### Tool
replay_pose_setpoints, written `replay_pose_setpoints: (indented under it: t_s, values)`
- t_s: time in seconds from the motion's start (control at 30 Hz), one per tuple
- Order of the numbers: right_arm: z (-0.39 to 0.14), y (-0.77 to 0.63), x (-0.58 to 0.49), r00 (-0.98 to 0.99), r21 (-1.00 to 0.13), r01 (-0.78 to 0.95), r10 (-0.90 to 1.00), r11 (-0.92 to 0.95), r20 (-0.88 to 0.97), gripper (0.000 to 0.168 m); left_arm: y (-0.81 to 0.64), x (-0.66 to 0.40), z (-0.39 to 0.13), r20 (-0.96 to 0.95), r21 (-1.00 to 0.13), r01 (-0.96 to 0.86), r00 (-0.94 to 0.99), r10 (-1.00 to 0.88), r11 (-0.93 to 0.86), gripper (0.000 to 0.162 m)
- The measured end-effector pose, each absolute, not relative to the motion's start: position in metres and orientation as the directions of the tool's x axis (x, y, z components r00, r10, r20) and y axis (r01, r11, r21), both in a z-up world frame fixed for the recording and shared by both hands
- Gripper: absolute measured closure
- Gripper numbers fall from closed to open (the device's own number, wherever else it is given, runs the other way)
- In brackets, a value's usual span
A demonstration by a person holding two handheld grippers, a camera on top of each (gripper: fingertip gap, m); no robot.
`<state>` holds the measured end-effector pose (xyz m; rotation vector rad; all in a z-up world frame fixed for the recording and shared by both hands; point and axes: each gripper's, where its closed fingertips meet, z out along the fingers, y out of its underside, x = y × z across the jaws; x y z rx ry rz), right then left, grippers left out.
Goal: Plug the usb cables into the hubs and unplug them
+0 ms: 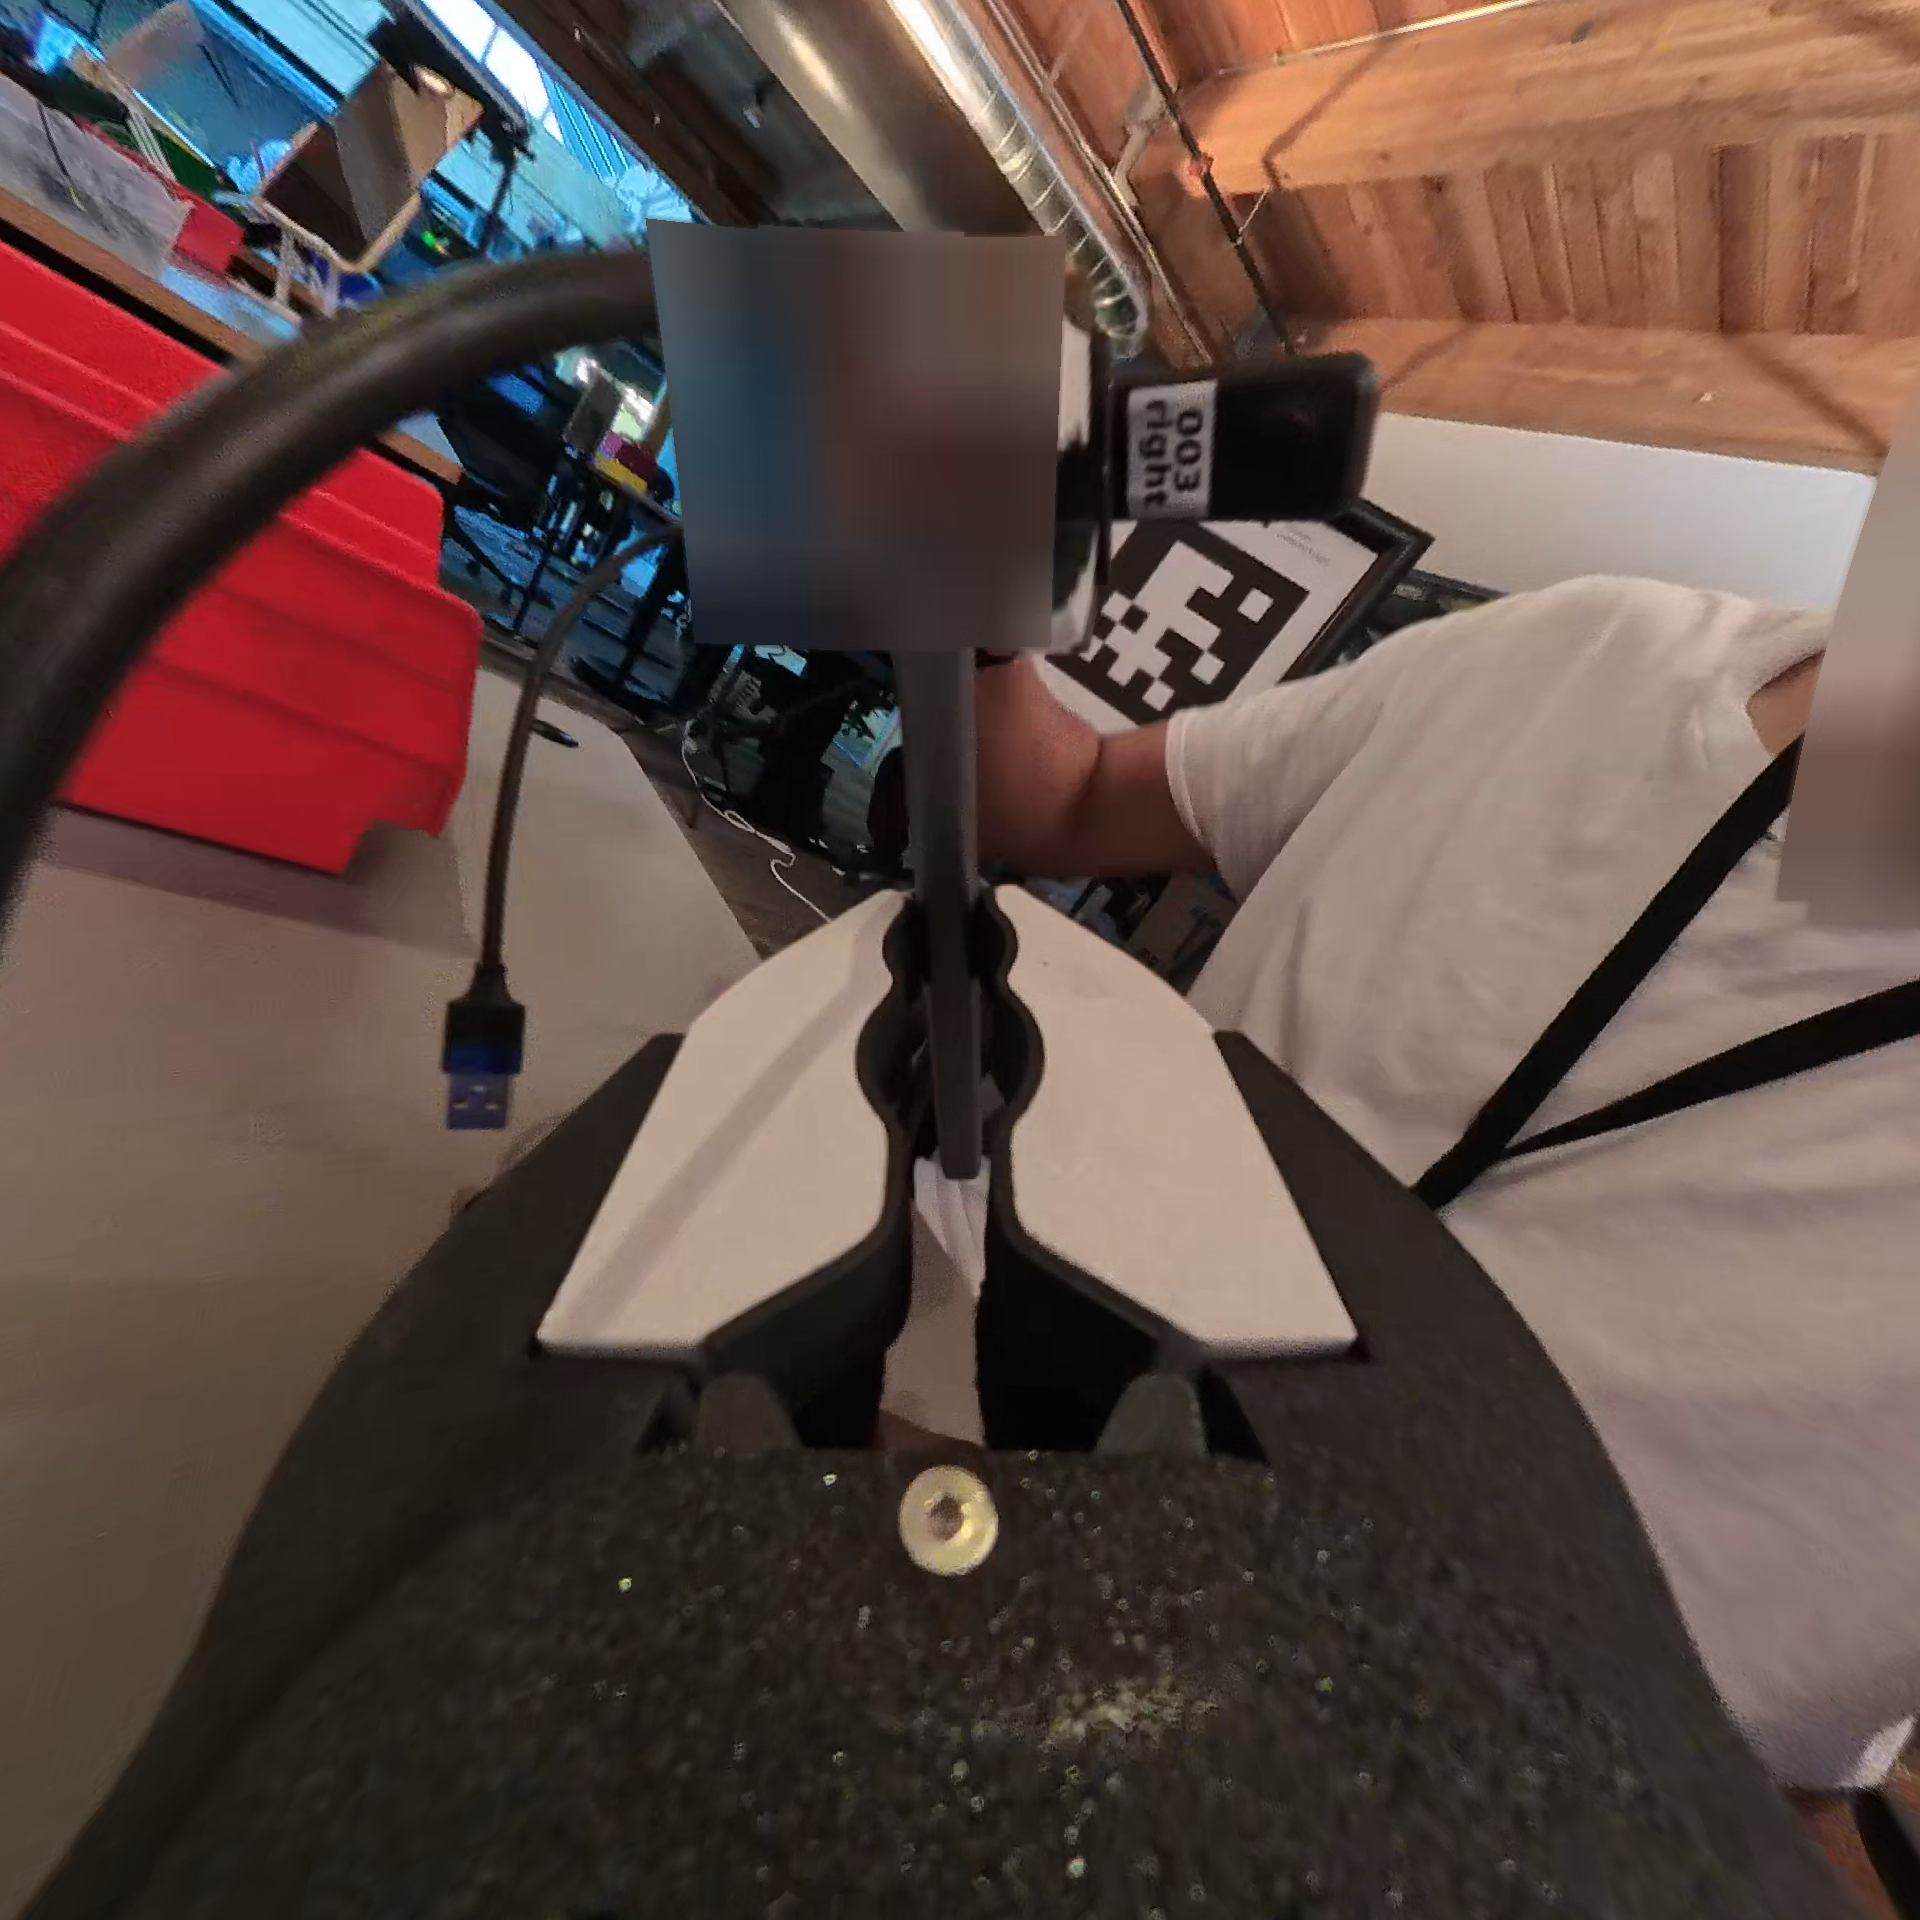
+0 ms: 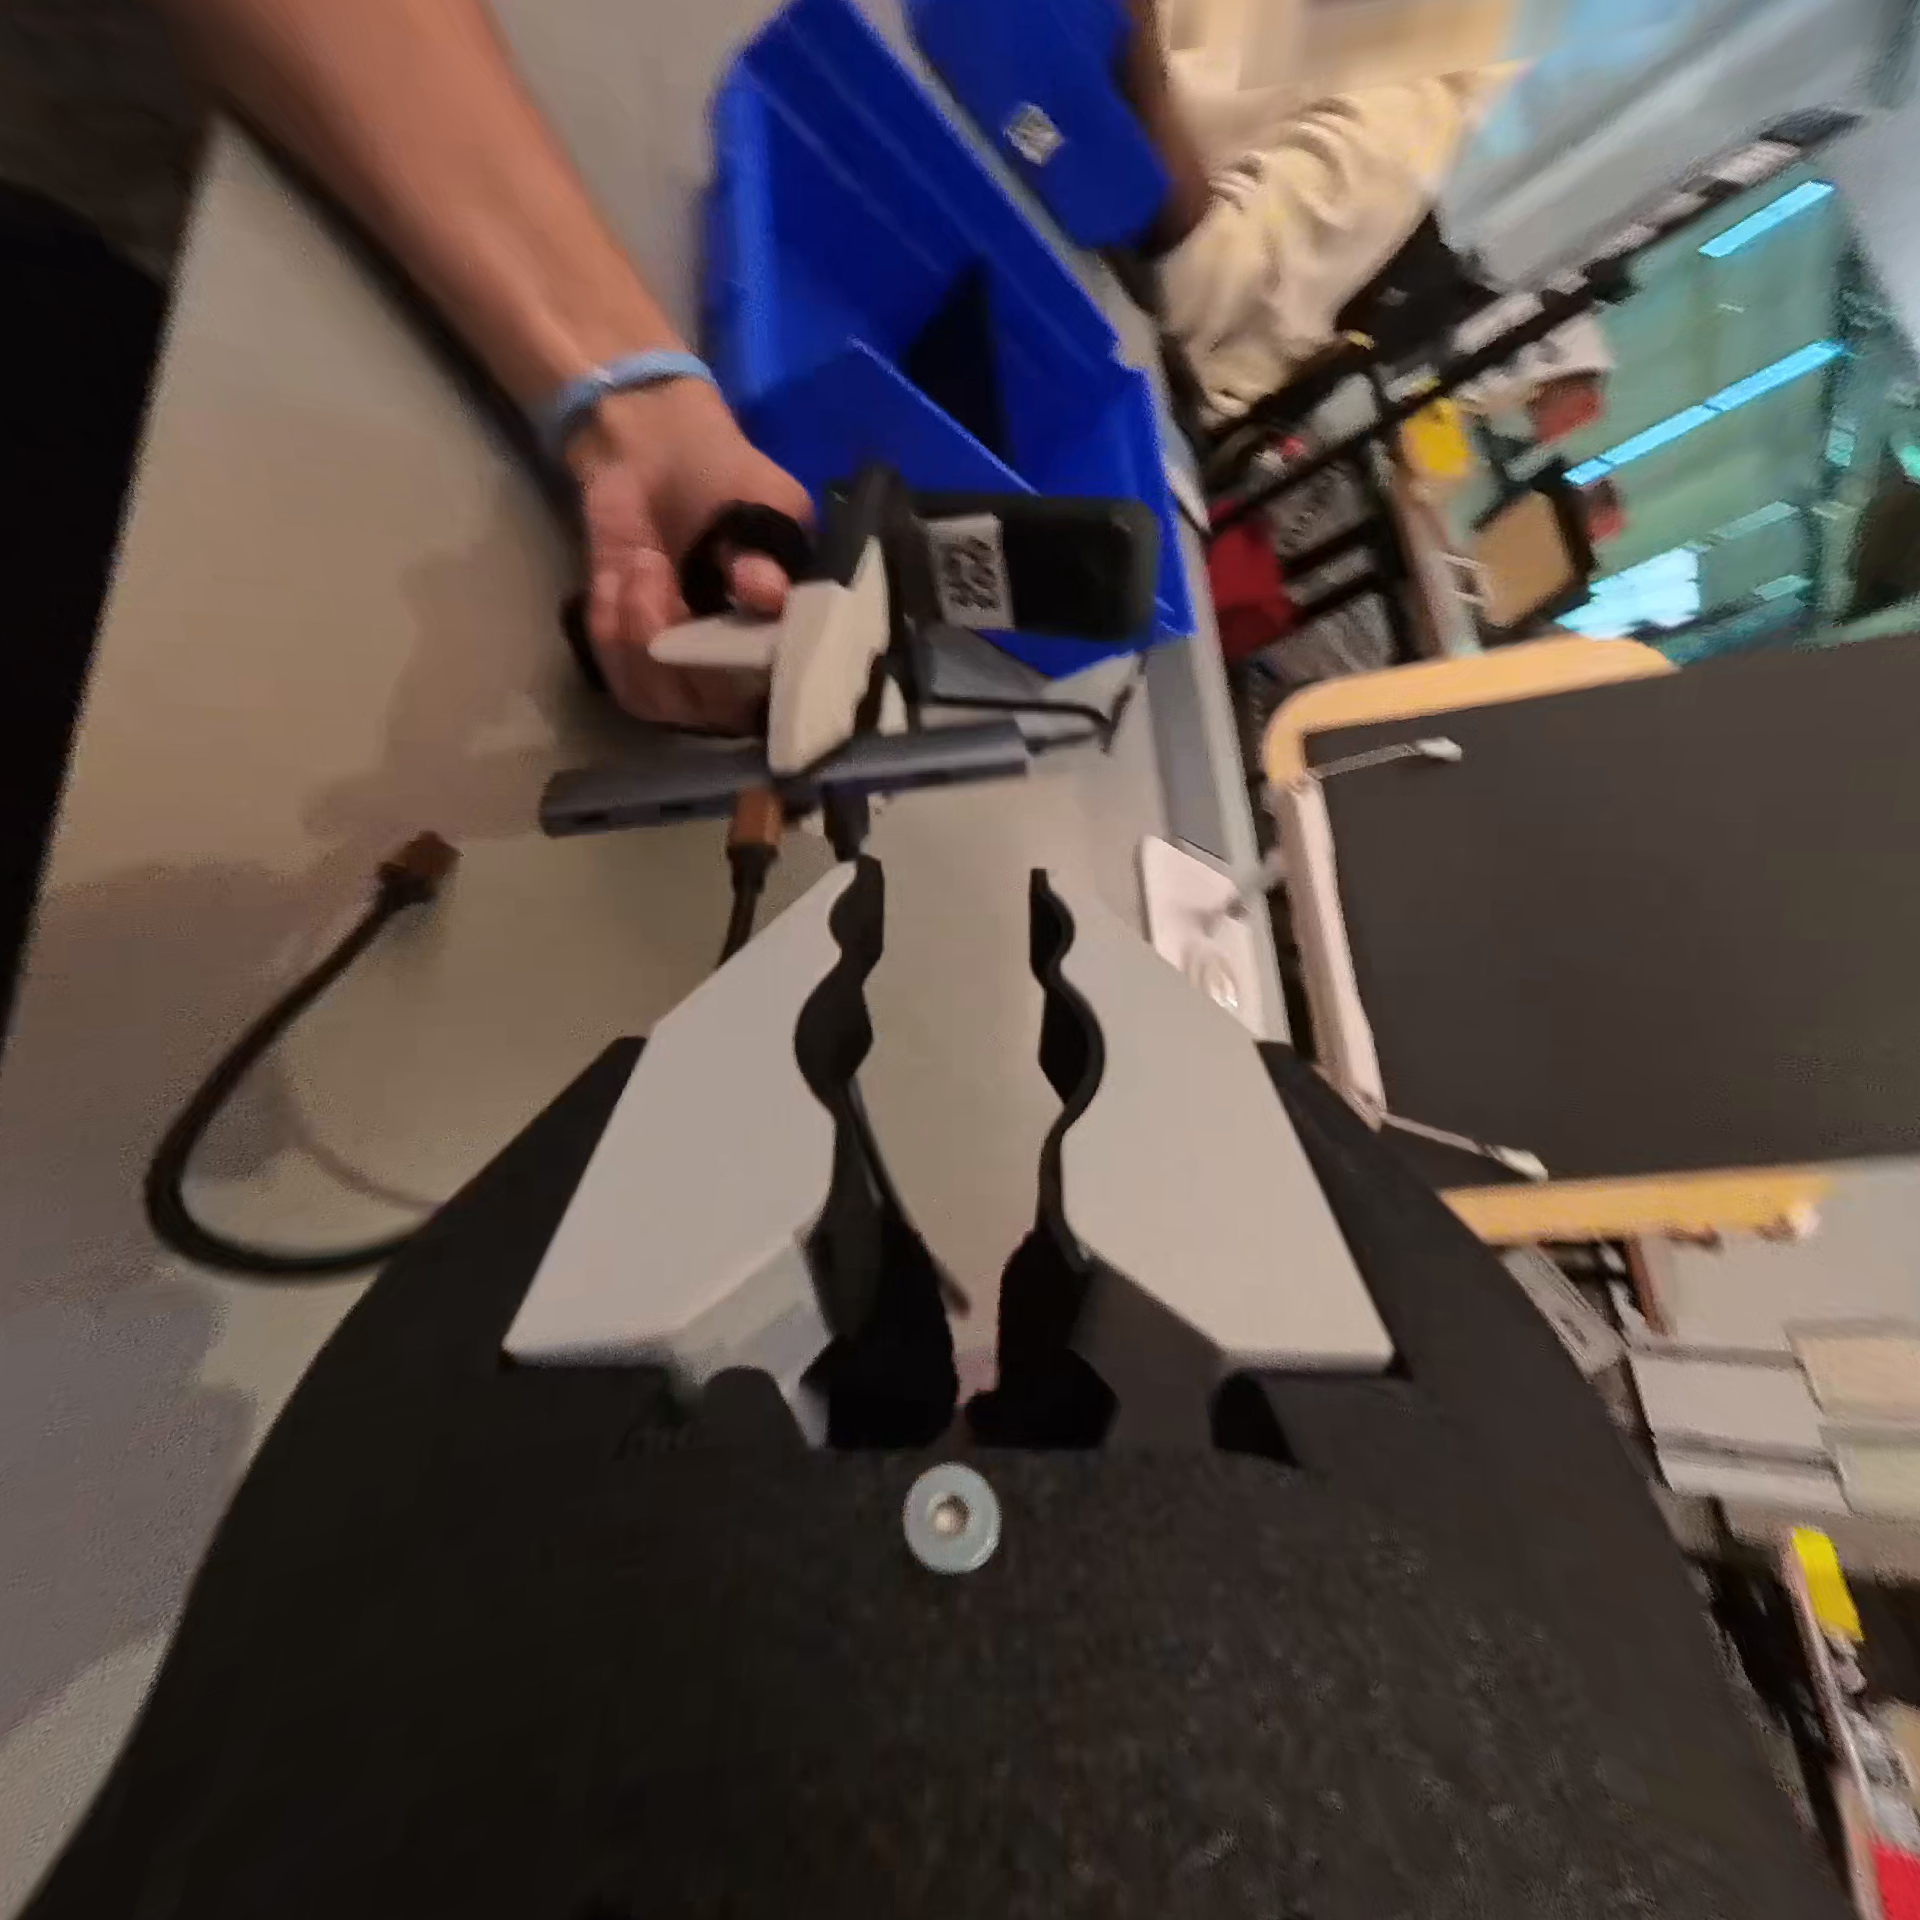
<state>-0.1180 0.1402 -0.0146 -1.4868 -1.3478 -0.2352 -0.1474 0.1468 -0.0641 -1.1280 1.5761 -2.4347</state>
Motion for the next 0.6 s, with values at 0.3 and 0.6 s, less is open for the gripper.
replay_pose_setpoints:
  t_s: [0.3,0.6]
  values:
    - [-0.044,0.157,-0.15,0.24,-0.538,0.814,0.718,0.217,0.653,0.15,0.142,-0.155,-0.06,0.558,-0.789,-0.365,-0.762,-0.328,-0.495,0.153]
    - [-0.052,0.156,-0.146,0.225,-0.533,0.827,0.763,0.18,0.606,0.154,0.151,-0.156,-0.057,0.571,-0.766,-0.36,-0.761,-0.307,-0.533,0.153]
